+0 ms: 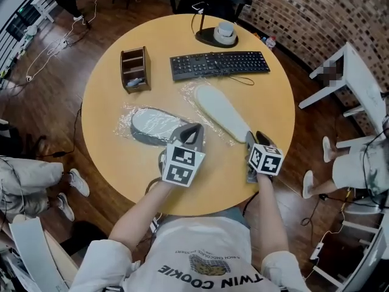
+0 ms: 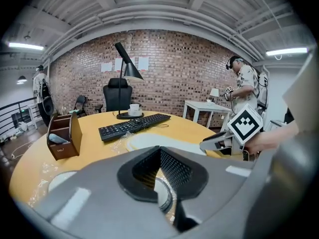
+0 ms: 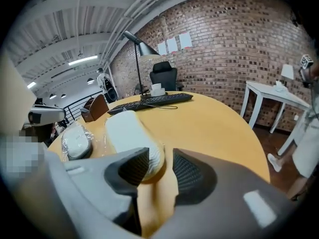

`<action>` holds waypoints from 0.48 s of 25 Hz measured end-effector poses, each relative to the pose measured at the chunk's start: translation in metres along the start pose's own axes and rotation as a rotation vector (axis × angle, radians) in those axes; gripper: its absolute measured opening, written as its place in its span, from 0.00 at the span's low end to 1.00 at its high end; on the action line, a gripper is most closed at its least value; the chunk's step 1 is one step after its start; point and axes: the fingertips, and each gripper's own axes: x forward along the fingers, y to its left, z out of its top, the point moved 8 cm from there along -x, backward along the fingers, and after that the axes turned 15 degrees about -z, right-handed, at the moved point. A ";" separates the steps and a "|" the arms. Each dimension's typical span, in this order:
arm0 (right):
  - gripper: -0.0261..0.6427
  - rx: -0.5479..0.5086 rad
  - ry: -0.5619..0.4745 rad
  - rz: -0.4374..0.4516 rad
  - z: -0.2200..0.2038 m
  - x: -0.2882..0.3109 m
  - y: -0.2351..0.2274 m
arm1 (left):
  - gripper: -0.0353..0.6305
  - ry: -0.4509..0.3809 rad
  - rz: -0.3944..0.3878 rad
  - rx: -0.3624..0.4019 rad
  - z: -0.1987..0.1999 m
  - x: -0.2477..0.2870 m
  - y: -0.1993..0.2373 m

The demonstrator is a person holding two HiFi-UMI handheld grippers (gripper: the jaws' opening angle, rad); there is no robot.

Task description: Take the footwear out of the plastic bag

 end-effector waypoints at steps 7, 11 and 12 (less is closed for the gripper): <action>0.25 -0.040 -0.074 0.014 0.000 -0.037 0.012 | 0.06 -0.037 -0.029 -0.016 -0.006 -0.016 -0.021; 0.24 -0.092 -0.118 0.105 0.005 -0.061 0.030 | 0.06 -0.060 -0.042 -0.023 -0.008 -0.019 -0.040; 0.24 -0.097 -0.126 0.128 0.005 -0.066 0.033 | 0.06 -0.062 -0.041 -0.023 -0.009 -0.019 -0.045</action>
